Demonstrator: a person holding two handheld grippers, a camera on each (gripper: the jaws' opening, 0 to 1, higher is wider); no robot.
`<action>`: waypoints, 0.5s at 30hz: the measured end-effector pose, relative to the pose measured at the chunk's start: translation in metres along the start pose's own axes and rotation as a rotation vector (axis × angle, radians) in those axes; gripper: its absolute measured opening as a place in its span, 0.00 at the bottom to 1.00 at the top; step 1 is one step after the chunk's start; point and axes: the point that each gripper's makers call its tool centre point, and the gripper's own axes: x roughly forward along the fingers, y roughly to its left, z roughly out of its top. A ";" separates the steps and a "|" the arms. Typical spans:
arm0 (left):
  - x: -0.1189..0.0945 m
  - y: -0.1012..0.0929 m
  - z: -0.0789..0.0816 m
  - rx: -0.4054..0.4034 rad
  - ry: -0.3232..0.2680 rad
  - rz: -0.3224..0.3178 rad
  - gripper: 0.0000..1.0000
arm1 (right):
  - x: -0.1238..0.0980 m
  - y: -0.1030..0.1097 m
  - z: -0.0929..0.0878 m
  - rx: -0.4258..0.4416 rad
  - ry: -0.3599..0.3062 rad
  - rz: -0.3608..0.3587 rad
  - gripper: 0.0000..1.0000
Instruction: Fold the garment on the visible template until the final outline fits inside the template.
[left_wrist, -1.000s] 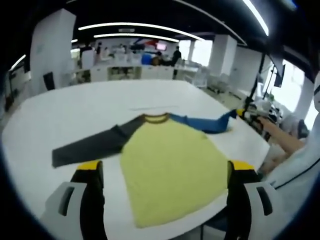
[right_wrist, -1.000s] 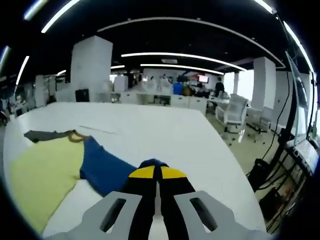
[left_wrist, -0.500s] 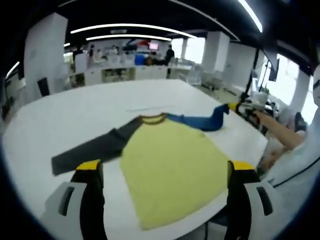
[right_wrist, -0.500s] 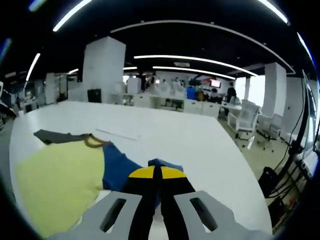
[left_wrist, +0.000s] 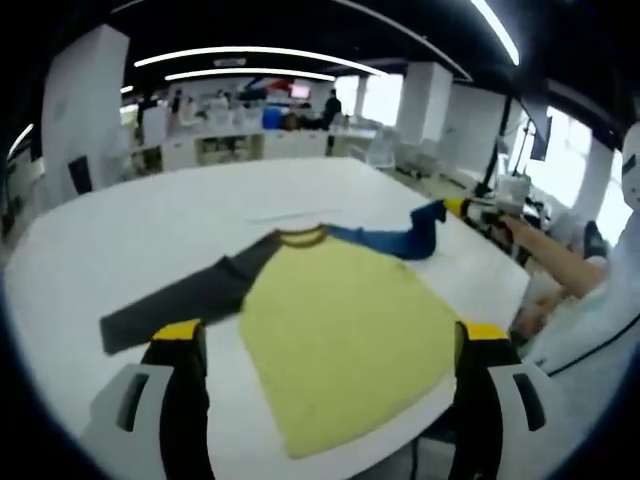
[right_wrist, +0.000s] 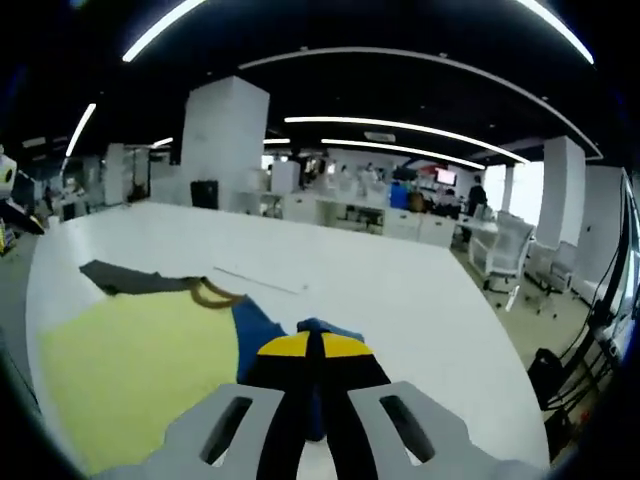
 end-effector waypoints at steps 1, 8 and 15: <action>-0.001 0.001 0.001 0.000 -0.005 -0.001 0.99 | 0.000 0.002 0.001 0.001 -0.002 0.003 0.02; -0.006 0.000 0.003 0.024 -0.009 -0.015 0.99 | 0.002 0.016 0.012 -0.005 -0.021 0.022 0.02; -0.014 0.003 -0.004 0.051 0.003 -0.003 1.00 | 0.005 0.032 0.020 -0.025 -0.026 0.045 0.02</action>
